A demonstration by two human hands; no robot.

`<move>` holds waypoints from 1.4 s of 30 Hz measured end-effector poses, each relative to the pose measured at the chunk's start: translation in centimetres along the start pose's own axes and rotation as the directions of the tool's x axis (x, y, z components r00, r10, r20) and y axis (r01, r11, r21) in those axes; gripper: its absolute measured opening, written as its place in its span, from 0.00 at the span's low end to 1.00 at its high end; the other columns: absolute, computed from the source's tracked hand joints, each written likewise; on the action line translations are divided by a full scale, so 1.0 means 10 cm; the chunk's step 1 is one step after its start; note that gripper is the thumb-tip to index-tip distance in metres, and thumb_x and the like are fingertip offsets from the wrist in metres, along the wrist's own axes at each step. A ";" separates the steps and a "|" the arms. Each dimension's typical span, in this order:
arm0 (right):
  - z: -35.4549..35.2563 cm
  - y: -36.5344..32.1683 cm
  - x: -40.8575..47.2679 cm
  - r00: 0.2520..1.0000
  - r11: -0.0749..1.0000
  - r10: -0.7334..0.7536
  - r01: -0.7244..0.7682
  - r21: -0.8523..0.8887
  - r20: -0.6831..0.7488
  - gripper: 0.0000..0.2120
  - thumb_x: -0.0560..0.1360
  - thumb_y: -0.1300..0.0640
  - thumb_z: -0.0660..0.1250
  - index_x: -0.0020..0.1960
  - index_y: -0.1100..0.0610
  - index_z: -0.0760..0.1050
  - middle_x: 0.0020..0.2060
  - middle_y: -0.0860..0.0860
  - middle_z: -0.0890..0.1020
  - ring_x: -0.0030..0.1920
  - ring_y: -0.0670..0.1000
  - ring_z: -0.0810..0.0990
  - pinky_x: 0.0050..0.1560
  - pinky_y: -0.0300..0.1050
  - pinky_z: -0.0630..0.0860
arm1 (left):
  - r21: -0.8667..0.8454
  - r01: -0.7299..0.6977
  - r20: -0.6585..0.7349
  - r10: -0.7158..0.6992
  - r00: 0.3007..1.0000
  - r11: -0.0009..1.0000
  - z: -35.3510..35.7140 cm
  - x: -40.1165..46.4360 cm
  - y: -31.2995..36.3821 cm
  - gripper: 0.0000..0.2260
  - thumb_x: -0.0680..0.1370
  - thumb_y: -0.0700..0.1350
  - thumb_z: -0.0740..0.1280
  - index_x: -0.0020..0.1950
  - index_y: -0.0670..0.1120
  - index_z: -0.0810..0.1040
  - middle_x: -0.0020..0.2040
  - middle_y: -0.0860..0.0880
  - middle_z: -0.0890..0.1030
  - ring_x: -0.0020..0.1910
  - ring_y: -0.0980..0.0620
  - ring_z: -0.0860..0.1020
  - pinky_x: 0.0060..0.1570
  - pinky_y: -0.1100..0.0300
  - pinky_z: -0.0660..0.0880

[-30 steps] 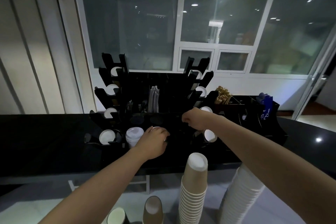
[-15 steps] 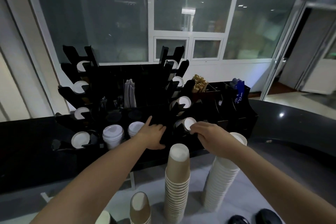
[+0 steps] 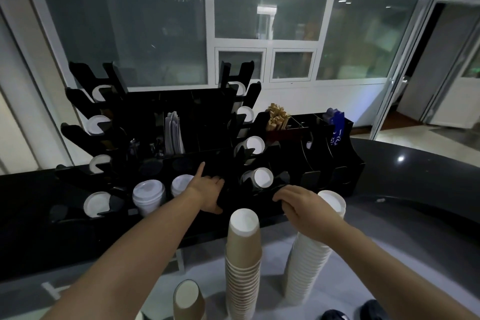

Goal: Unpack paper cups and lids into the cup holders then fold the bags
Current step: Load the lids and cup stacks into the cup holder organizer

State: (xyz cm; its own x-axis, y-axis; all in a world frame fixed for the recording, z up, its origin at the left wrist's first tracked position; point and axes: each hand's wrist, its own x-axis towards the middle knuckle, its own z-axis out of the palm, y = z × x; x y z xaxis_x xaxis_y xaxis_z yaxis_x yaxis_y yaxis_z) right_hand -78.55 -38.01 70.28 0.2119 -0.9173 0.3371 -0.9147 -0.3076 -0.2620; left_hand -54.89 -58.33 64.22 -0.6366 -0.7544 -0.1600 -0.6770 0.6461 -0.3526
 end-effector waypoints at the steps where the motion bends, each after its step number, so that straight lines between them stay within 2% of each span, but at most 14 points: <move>1: 0.00 0.00 0.01 1.000 1.000 -0.007 0.007 -0.001 -0.004 0.12 0.80 0.63 0.63 0.60 0.60 0.81 0.54 0.52 0.83 0.53 0.52 0.80 0.51 0.42 0.75 | 0.001 -0.001 0.009 0.001 1.000 1.000 0.00 0.00 0.01 0.46 0.72 0.72 0.63 0.81 0.46 0.54 0.78 0.46 0.65 0.75 0.44 0.66 0.74 0.33 0.35; 4: -0.01 -0.02 0.02 0.999 0.999 -0.034 0.035 0.013 -0.016 0.10 0.81 0.62 0.63 0.59 0.60 0.81 0.51 0.52 0.83 0.50 0.52 0.80 0.49 0.45 0.76 | -0.041 -0.006 -0.006 0.006 1.000 0.999 0.02 -0.06 0.01 0.46 0.73 0.70 0.63 0.82 0.46 0.52 0.80 0.46 0.60 0.78 0.45 0.60 0.76 0.35 0.39; 8: -0.04 -0.12 0.05 1.000 1.000 -0.028 0.028 0.002 -0.010 0.09 0.81 0.58 0.63 0.47 0.60 0.78 0.40 0.52 0.79 0.38 0.53 0.77 0.41 0.53 0.76 | -0.103 -0.022 -0.131 0.008 0.991 0.994 0.02 -0.27 -0.05 0.37 0.79 0.64 0.61 0.82 0.47 0.56 0.81 0.47 0.60 0.80 0.47 0.56 0.79 0.42 0.43; 11: -0.09 -0.23 0.04 0.999 0.999 -0.015 0.014 -0.030 -0.035 0.11 0.80 0.56 0.63 0.40 0.60 0.72 0.34 0.51 0.75 0.33 0.52 0.72 0.35 0.53 0.74 | -0.153 -0.025 -0.233 -0.012 0.972 0.988 0.01 -0.50 -0.10 0.26 0.82 0.58 0.58 0.78 0.47 0.66 0.75 0.48 0.70 0.76 0.48 0.63 0.79 0.46 0.50; 13: -0.10 -0.30 -0.01 0.998 0.998 -0.007 0.003 -0.059 -0.061 0.12 0.78 0.56 0.64 0.37 0.57 0.68 0.32 0.49 0.72 0.31 0.52 0.70 0.31 0.52 0.71 | -0.183 -0.026 -0.369 -0.044 0.928 0.983 -0.03 -0.69 -0.12 0.17 0.83 0.53 0.57 0.64 0.46 0.78 0.61 0.48 0.79 0.64 0.46 0.75 0.69 0.51 0.65; 16: -0.08 -0.36 -0.18 0.995 0.994 0.034 -0.043 -0.098 -0.097 0.12 0.74 0.55 0.64 0.35 0.55 0.65 0.29 0.48 0.70 0.28 0.53 0.69 0.27 0.51 0.68 | -0.234 -0.022 -0.497 -0.100 0.862 0.972 -0.04 -1.02 -0.05 0.13 0.82 0.50 0.57 0.39 0.47 0.72 0.40 0.48 0.79 0.42 0.44 0.79 0.43 0.52 0.69; 20: 0.06 -0.33 -0.47 0.995 0.990 0.085 -0.090 -0.112 -0.043 0.11 0.71 0.57 0.65 0.34 0.54 0.64 0.28 0.47 0.71 0.29 0.53 0.70 0.29 0.52 0.70 | -0.291 -0.013 -0.507 -0.142 0.850 0.957 0.06 -1.44 0.14 0.18 0.82 0.50 0.60 0.32 0.48 0.66 0.30 0.49 0.75 0.29 0.46 0.74 0.32 0.56 0.67; 23: 0.22 -0.27 -0.67 0.996 0.989 0.089 -0.088 -0.118 -0.001 0.13 0.74 0.57 0.65 0.33 0.54 0.64 0.27 0.47 0.70 0.28 0.55 0.71 0.30 0.52 0.73 | -0.302 0.008 -0.464 -0.154 0.872 0.953 0.15 -1.69 0.36 0.19 0.82 0.50 0.59 0.31 0.48 0.66 0.29 0.50 0.72 0.30 0.47 0.73 0.34 0.55 0.65; 27: 0.51 -0.14 -0.88 0.991 0.985 0.093 -0.078 -0.152 0.100 0.14 0.75 0.55 0.65 0.34 0.55 0.63 0.26 0.46 0.67 0.28 0.54 0.68 0.30 0.47 0.67 | -0.309 0.042 -0.379 -0.164 0.911 0.950 0.26 -1.95 0.77 0.17 0.79 0.47 0.61 0.31 0.45 0.74 0.32 0.47 0.80 0.33 0.42 0.78 0.35 0.55 0.72; 33: 1.03 0.13 -1.27 0.930 1.000 -0.016 0.011 0.015 0.367 0.10 0.79 0.53 0.61 0.41 0.55 0.67 0.41 0.52 0.76 0.40 0.54 0.74 0.40 0.48 0.69 | -0.421 0.081 -0.198 -0.179 0.964 0.903 0.56 -2.11 1.59 0.17 0.76 0.53 0.54 0.36 0.45 0.75 0.37 0.45 0.81 0.37 0.43 0.77 0.38 0.52 0.72; 35: 1.25 0.26 -1.46 0.895 0.999 -0.045 0.036 0.029 0.443 0.12 0.79 0.47 0.62 0.51 0.56 0.75 0.53 0.54 0.79 0.51 0.55 0.78 0.48 0.47 0.73 | -0.408 0.017 -0.224 -0.118 0.967 0.913 0.65 -2.11 1.89 0.15 0.79 0.51 0.58 0.38 0.44 0.76 0.37 0.47 0.80 0.37 0.46 0.77 0.38 0.53 0.73; 36: 1.36 0.32 -1.56 0.869 0.999 -0.050 0.048 0.016 0.492 0.18 0.78 0.44 0.63 0.62 0.55 0.75 0.62 0.53 0.77 0.60 0.55 0.77 0.56 0.47 0.74 | -0.373 -0.010 -0.234 -0.084 0.969 0.928 0.71 -2.10 2.04 0.12 0.80 0.48 0.61 0.40 0.45 0.77 0.39 0.47 0.80 0.38 0.47 0.78 0.38 0.53 0.74; 38: 1.61 0.43 -1.74 0.787 0.999 -0.029 0.041 -0.006 0.617 0.34 0.76 0.38 0.66 0.77 0.48 0.62 0.76 0.53 0.65 0.73 0.57 0.67 0.69 0.52 0.70 | -0.404 0.032 -0.149 -0.100 0.984 0.914 0.83 -2.12 2.34 0.11 0.83 0.48 0.59 0.46 0.46 0.77 0.45 0.47 0.80 0.44 0.46 0.78 0.42 0.51 0.73; 42: 2.06 0.55 -2.02 0.599 0.999 0.014 0.030 -0.040 0.801 0.46 0.72 0.33 0.68 0.80 0.38 0.44 0.81 0.53 0.44 0.80 0.60 0.50 0.73 0.63 0.64 | -0.396 0.149 0.031 -0.149 0.988 0.906 1.06 -2.20 2.85 0.15 0.84 0.51 0.53 0.52 0.47 0.77 0.52 0.46 0.79 0.51 0.44 0.77 0.50 0.49 0.72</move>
State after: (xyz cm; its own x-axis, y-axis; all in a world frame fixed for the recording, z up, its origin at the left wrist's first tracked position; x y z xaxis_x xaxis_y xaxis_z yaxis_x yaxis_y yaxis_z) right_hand -80.77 -26.43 43.36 0.3896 -0.7560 -0.5260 -0.9209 -0.3244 -0.2159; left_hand -56.26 -24.54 47.95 -0.5172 -0.8453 -0.1341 -0.8543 0.5194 0.0214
